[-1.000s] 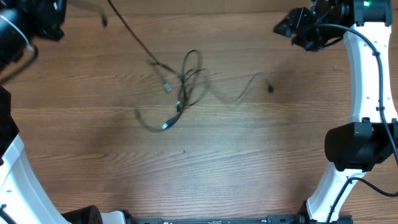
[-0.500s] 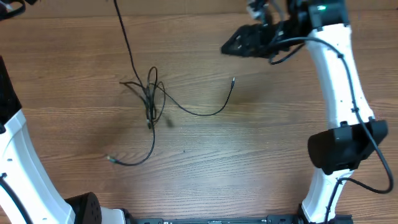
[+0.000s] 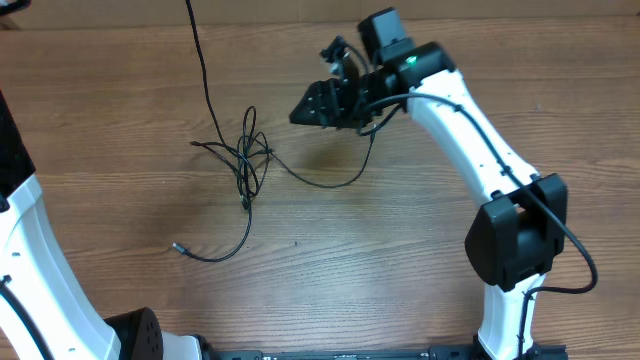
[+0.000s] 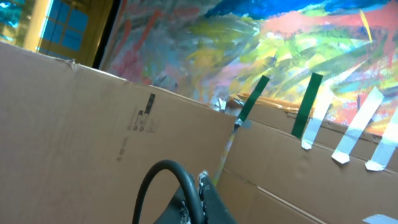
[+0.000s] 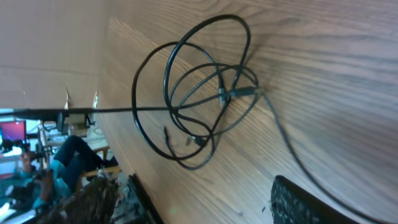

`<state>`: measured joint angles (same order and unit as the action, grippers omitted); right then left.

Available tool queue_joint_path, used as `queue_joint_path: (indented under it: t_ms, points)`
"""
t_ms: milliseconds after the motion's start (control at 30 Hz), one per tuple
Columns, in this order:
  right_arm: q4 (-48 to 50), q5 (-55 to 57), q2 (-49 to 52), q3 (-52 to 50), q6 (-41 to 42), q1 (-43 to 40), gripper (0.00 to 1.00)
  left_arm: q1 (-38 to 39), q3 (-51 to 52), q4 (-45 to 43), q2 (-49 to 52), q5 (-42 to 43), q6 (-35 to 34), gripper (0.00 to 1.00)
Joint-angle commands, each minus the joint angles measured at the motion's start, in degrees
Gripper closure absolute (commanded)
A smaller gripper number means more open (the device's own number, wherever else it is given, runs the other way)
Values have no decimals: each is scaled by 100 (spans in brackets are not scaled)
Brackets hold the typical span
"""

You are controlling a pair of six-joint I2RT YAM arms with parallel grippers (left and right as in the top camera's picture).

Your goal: Untangle cables

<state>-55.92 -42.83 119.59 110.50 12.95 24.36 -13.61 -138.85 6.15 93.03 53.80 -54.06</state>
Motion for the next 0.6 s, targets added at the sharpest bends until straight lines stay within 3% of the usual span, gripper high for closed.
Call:
queue_joint_path:
  t_ms: [0,167,333,567]
  points:
    - [680,664,-4,-299,1521,396,26,-42,-46,-20,-13,-127,-39,96]
    - [1386,1888,87,-481,2476,938,30,-105,-44,72,-13,-122,-44,96]
    - [1937,2221,575,-481,2924,1392,34,-118,-44,94,-13,-138,-39,96]
    - [1849,2675,1132,-481,2870,1478,55,-420,-46,87,-15,-173,-374,96]
